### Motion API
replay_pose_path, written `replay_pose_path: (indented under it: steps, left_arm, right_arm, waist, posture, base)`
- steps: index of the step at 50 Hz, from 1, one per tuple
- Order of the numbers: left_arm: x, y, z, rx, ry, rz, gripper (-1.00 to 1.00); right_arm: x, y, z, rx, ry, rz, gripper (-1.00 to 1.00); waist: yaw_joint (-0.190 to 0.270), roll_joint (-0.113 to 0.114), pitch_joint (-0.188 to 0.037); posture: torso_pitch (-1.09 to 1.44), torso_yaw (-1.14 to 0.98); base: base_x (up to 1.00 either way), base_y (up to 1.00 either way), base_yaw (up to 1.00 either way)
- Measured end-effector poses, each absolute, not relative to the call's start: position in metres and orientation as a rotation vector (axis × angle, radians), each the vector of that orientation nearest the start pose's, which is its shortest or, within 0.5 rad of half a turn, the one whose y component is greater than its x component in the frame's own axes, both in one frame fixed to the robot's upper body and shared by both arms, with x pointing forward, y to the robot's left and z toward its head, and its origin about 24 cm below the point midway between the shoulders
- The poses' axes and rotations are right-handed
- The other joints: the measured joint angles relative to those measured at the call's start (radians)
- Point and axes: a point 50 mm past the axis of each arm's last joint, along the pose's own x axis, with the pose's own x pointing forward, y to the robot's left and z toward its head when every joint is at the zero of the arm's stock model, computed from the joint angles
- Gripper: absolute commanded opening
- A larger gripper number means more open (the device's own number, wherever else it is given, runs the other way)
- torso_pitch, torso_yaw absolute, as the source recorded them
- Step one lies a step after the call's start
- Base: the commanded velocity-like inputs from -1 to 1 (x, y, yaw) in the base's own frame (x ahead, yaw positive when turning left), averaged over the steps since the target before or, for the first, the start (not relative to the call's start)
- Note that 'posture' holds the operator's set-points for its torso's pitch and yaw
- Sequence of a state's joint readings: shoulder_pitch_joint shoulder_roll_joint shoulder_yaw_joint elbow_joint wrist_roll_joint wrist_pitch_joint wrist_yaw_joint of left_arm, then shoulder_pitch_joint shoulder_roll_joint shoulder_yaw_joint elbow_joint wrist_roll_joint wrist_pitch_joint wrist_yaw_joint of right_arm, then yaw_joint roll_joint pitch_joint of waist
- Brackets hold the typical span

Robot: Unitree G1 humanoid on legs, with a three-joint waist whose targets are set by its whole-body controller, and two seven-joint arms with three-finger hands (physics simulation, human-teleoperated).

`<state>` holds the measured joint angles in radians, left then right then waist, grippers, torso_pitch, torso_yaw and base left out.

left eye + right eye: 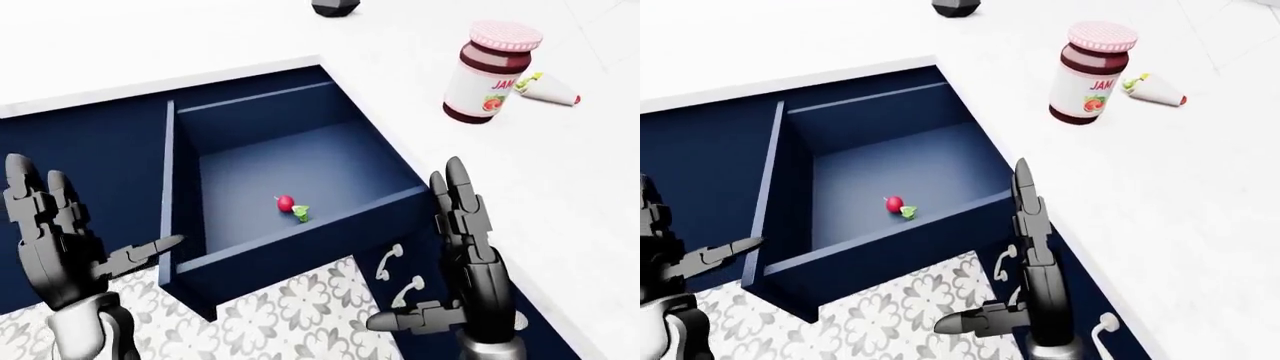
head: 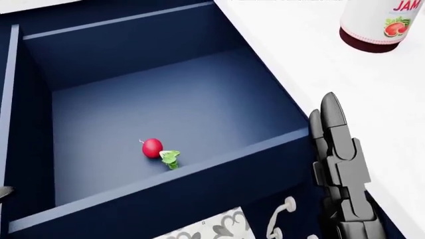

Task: Close the left drawer.

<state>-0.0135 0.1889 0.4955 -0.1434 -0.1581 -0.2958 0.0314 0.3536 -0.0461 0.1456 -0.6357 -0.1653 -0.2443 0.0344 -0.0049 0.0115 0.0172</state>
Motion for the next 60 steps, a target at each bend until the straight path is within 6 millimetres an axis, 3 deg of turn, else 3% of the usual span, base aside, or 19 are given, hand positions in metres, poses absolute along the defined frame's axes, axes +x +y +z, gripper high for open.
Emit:
replay_pose_path:
  steps: [21, 29, 45, 60]
  left_arm:
    - [0.203, 0.341, 0.123, 0.125, -0.51, 0.65, 1.0]
    - [0.213, 0.352, 0.094, 0.117, -0.427, 0.68, 1.0]
    - [0.228, 0.346, 0.065, 0.134, -0.366, 0.653, 1.0]
    - [0.238, 0.334, 0.057, 0.116, -0.378, 0.643, 1.0]
  right_arm:
    - [0.169, -0.135, 0.136, -0.175, -0.535, 0.088, 1.0]
    - [0.169, -0.134, 0.136, -0.176, -0.536, 0.091, 1.0]
    - [0.17, -0.134, 0.134, -0.183, -0.531, 0.092, 1.0]
    - [0.17, -0.133, 0.133, -0.186, -0.529, 0.094, 1.0]
  waist:
    - [-0.008, 0.014, 0.012]
    - [-0.008, 0.017, 0.015]
    - [-0.007, 0.018, 0.009]
    - [0.001, 0.025, -0.002]
  posture:
    - [0.0, 0.0]
    - [0.0, 0.0]
    - [0.0, 0.0]
    - [0.0, 0.0]
  base:
    - [0.0, 0.0, 0.0]
    - [0.0, 0.0, 0.0]
    - [0.0, 0.0, 0.0]
    - [0.0, 0.0, 0.0]
